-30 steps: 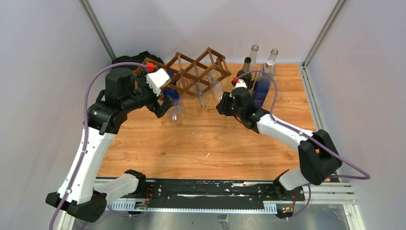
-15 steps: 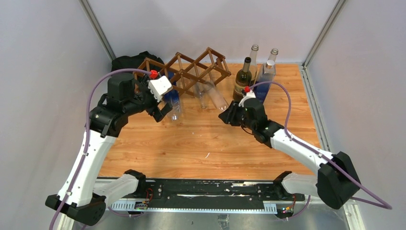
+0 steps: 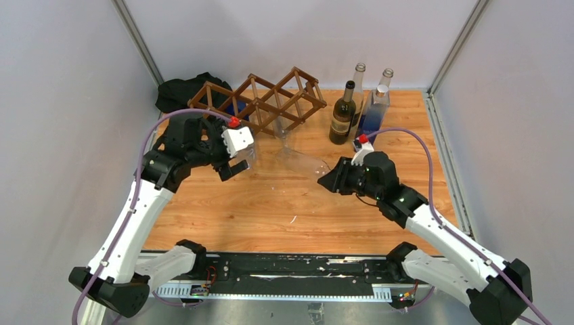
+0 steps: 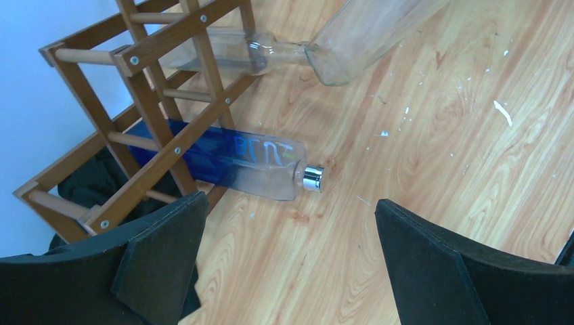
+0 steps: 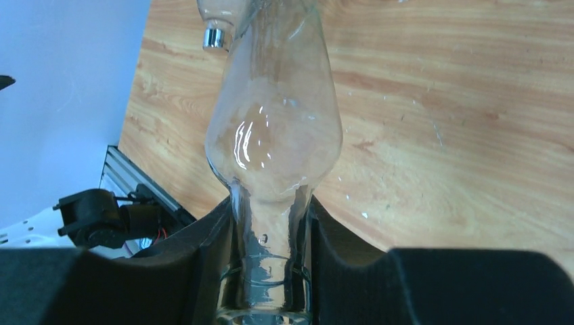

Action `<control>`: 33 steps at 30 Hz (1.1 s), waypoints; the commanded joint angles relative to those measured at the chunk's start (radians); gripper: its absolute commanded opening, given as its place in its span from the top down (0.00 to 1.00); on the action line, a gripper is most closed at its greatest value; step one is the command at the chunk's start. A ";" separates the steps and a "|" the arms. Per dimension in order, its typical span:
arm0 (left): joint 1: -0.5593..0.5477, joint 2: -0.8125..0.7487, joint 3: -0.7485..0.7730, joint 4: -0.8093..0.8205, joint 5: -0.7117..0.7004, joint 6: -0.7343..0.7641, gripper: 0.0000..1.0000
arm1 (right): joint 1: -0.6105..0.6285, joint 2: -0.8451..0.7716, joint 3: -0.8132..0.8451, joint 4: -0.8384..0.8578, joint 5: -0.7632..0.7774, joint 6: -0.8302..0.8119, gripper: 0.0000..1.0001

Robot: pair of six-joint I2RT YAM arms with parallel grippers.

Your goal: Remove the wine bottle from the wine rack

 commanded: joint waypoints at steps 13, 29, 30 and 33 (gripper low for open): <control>-0.187 0.063 -0.158 -0.003 0.037 0.086 0.00 | 0.034 -0.040 0.119 -0.124 -0.253 -0.053 1.00; -0.221 0.162 -0.115 -0.054 0.161 0.064 0.00 | 0.194 0.053 0.295 -0.176 -0.360 -0.188 1.00; -0.222 0.159 -0.109 -0.085 0.176 0.083 0.00 | 0.205 0.062 0.311 -0.183 -0.363 -0.198 1.00; -0.221 0.156 -0.093 -0.169 0.229 0.145 0.00 | 0.217 0.072 0.334 -0.193 -0.369 -0.217 1.00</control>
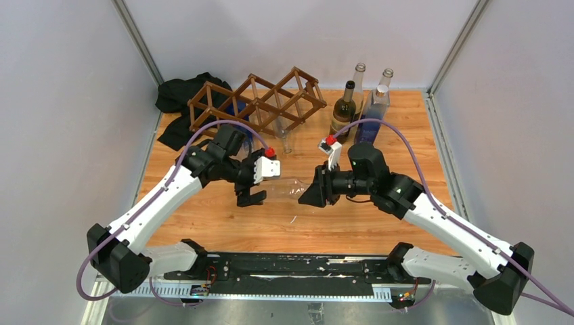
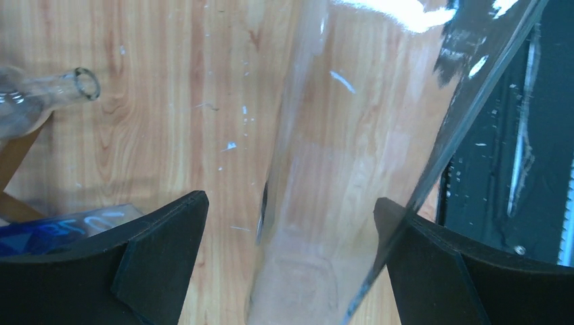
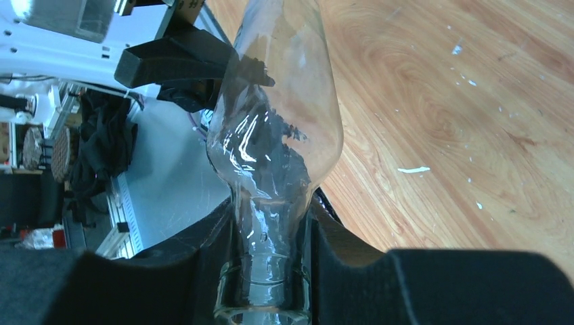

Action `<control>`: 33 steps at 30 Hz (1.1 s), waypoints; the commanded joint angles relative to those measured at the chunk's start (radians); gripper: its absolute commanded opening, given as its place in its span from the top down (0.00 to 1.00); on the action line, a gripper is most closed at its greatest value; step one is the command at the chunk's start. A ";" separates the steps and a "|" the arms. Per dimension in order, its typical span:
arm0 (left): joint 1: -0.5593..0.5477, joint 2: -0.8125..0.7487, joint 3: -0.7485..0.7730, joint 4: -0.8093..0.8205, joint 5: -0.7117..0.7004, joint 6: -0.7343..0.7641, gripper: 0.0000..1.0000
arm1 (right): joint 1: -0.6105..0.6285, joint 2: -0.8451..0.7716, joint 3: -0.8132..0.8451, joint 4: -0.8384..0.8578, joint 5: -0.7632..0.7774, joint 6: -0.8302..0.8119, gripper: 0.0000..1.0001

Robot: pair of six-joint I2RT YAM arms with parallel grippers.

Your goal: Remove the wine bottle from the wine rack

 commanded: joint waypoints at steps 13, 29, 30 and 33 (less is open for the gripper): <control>-0.004 -0.015 0.124 -0.198 0.189 0.082 1.00 | 0.049 -0.030 0.066 0.036 0.020 -0.048 0.27; 0.055 0.010 0.301 -0.198 0.468 -0.214 1.00 | 0.049 -0.231 -0.130 0.361 0.189 0.084 0.05; 0.058 0.014 0.304 -0.198 0.485 -0.229 1.00 | 0.049 -0.228 -0.134 0.393 0.182 0.088 0.04; 0.060 0.017 0.311 -0.200 0.545 -0.263 1.00 | 0.049 -0.194 -0.123 0.467 0.175 0.086 0.04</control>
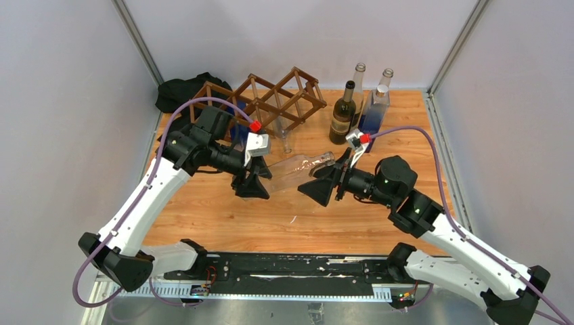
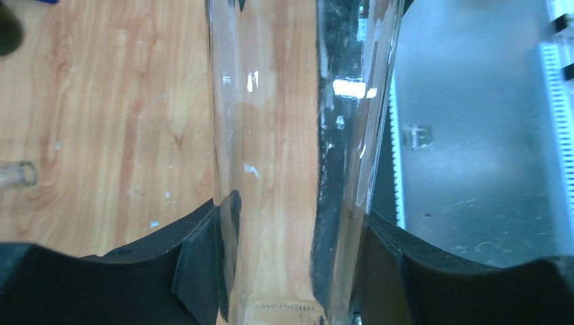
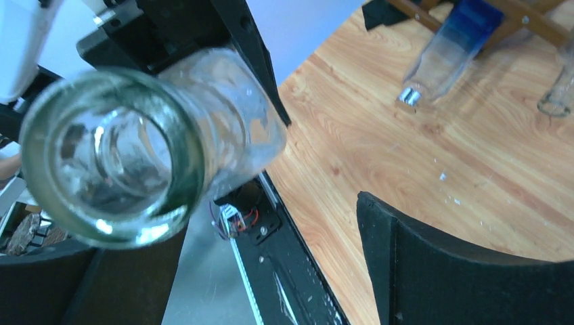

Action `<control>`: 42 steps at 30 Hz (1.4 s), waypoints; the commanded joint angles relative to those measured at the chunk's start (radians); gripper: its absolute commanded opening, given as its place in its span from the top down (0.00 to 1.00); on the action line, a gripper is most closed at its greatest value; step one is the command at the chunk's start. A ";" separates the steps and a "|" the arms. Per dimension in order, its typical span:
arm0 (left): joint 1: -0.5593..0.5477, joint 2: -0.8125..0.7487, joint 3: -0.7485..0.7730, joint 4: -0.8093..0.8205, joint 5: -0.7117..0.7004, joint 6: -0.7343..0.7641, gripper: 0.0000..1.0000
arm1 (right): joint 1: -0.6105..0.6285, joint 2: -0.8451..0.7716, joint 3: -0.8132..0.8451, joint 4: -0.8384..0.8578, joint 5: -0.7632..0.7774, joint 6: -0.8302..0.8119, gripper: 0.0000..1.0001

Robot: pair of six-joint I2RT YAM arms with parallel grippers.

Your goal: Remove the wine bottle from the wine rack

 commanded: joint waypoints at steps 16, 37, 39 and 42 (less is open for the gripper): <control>0.004 -0.025 0.019 0.013 0.238 -0.129 1.00 | 0.038 0.274 0.046 0.596 -0.027 0.083 0.18; 0.028 0.021 0.143 0.016 -0.492 -0.229 0.00 | -0.062 0.121 0.251 -0.215 0.407 -0.330 1.00; 0.047 0.034 0.164 0.016 -0.534 -0.242 0.00 | -0.092 0.110 0.246 -0.266 0.490 -0.371 1.00; 0.058 0.046 0.189 0.026 -0.604 -0.246 0.00 | -0.167 0.107 0.229 -0.323 0.586 -0.386 1.00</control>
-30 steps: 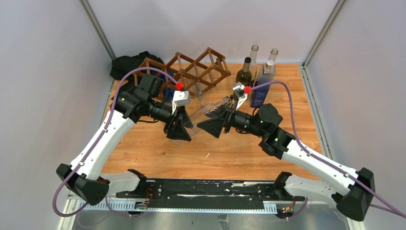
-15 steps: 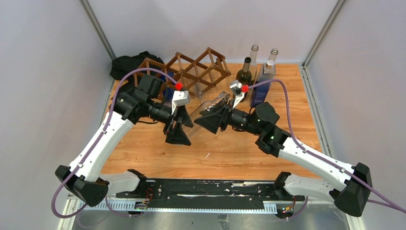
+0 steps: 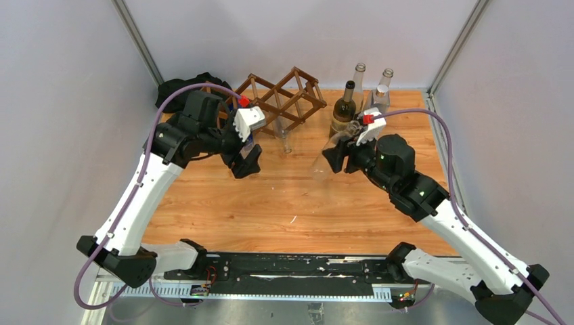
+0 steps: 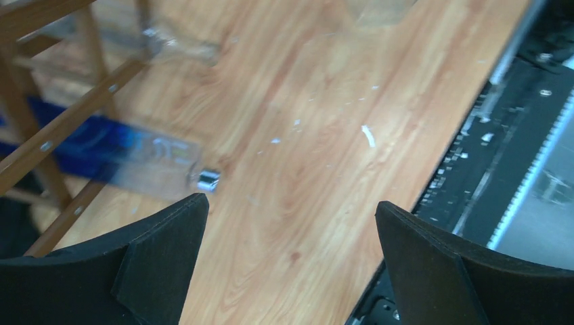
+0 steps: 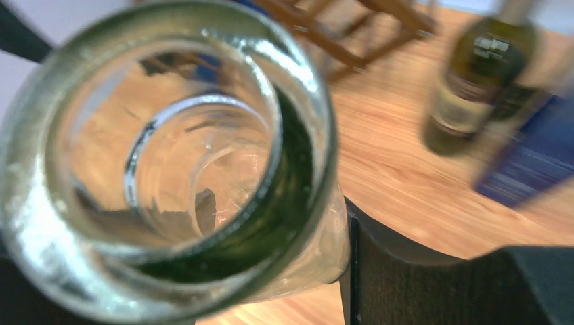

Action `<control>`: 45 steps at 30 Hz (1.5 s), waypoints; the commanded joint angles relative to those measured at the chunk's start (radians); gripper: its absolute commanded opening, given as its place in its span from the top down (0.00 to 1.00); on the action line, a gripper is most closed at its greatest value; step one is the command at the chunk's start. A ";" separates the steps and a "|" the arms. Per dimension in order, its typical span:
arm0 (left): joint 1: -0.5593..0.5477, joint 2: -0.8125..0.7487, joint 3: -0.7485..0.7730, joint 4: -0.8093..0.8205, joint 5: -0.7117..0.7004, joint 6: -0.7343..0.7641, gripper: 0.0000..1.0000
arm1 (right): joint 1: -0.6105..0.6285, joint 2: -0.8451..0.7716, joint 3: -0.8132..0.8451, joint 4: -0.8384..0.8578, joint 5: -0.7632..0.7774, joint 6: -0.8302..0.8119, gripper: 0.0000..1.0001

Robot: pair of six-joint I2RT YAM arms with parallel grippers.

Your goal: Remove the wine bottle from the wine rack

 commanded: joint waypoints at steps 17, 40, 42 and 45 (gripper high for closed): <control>0.021 0.017 0.053 0.099 -0.300 -0.031 0.00 | -0.593 0.136 -0.036 -0.048 0.360 -0.012 1.00; 0.023 0.026 0.058 0.114 -0.310 -0.018 0.00 | -0.735 0.642 0.146 0.348 0.330 -0.086 1.00; 0.023 0.027 0.056 0.119 -0.309 -0.020 0.00 | -0.735 0.670 0.154 0.359 0.327 -0.093 1.00; 0.023 0.028 0.056 0.123 -0.306 -0.019 0.00 | -0.737 0.700 0.164 0.366 0.323 -0.101 1.00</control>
